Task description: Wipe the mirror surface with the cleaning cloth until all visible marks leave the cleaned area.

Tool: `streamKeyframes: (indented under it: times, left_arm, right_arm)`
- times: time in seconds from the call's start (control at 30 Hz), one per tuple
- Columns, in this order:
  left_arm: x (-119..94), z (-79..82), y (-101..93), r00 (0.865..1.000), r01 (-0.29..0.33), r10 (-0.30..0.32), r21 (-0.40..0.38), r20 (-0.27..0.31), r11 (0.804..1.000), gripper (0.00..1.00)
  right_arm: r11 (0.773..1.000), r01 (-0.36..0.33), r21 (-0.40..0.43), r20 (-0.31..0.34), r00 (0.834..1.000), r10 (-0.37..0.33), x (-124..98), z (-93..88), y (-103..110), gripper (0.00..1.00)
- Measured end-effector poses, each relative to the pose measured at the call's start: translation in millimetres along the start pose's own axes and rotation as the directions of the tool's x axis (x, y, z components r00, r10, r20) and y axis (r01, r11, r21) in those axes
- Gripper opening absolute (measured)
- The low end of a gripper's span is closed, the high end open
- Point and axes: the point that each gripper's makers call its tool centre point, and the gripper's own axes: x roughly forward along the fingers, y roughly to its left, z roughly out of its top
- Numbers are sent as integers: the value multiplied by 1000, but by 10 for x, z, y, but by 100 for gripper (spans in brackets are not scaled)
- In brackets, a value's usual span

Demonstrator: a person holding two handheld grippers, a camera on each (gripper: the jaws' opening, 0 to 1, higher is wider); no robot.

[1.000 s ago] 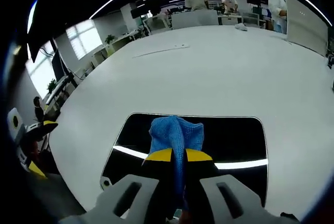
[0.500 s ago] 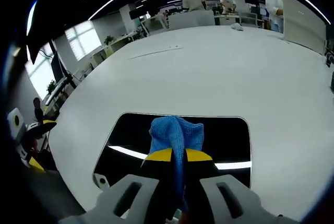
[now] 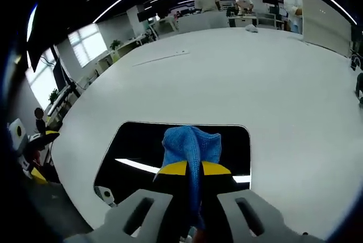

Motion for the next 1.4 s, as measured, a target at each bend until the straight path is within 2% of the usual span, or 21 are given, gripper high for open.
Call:
streamKeyframes:
  times: [0.23, 0.43, 0.73, 0.77, 0.8, 0.83, 1.4]
  left_arm:
    - [-2, 3, 1, 1000, 2, -2, -5, 3, 1000, 98]
    - [1, -8, 4, 1000, 4, -4, 0, -1, 1000, 98]
    - [-9, 2, -3, 1000, 4, -4, -2, 2, 1000, 98]
    - [-8, 1, 1, 1000, 3, -3, -2, 3, 1000, 98]
    - [-8, 1, 2, 1000, 4, -4, -3, 3, 1000, 98]
    - [-8, 3, 2, 1000, 4, -4, -3, 4, 1000, 97]
    - [-5, 5, 5, 1000, 4, -4, 0, 7, 1000, 97]
  right_arm:
    - [1000, 7, -23, -18, 1000, -7, -43, -21, -90, 2]
    - [999, 31, -14, -23, 999, -31, -91, -34, -220, 2]
    - [999, 40, -5, -31, 999, -40, -111, -38, -291, 2]
    - [996, 86, 16, -42, 996, -85, -141, -51, -361, 2]
    - [996, 88, 28, -41, 995, -87, -143, -49, -366, 2]
    - [995, 69, 74, -38, 997, -67, -131, -46, -337, 2]
    - [998, 63, 14, -25, 998, -63, -126, -46, -335, 3]
